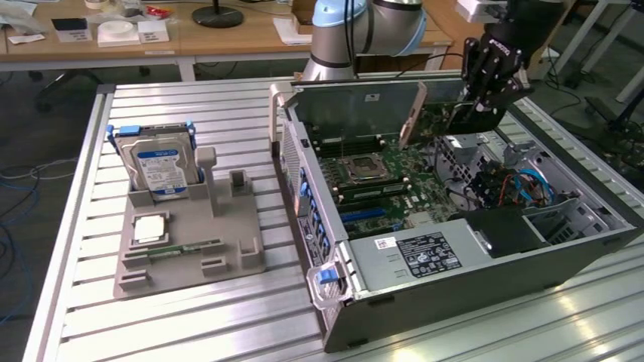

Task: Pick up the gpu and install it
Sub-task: 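Insert the gpu into the slot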

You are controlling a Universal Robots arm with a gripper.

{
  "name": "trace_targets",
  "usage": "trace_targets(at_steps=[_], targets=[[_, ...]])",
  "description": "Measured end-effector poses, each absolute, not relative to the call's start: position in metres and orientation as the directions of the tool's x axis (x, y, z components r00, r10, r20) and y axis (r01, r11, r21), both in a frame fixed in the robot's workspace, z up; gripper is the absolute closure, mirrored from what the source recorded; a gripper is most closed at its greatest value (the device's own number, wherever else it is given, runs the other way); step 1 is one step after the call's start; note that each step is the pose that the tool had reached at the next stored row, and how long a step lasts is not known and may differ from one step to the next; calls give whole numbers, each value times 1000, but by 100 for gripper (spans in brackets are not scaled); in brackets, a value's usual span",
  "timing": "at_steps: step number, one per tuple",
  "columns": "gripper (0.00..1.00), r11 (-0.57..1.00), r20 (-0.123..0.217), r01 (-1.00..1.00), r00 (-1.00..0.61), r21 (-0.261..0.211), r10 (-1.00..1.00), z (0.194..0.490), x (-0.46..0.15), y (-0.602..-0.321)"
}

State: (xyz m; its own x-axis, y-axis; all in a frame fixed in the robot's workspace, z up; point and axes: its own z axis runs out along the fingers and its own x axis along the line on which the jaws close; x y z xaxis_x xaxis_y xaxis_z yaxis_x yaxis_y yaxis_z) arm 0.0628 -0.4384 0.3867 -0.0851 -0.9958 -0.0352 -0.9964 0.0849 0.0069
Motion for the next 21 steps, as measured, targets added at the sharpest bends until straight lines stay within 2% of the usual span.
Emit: trace_targets(at_steps=[21], targets=[[73, 85, -35, -996, -85, 7, -996, 364, 40, -438]])
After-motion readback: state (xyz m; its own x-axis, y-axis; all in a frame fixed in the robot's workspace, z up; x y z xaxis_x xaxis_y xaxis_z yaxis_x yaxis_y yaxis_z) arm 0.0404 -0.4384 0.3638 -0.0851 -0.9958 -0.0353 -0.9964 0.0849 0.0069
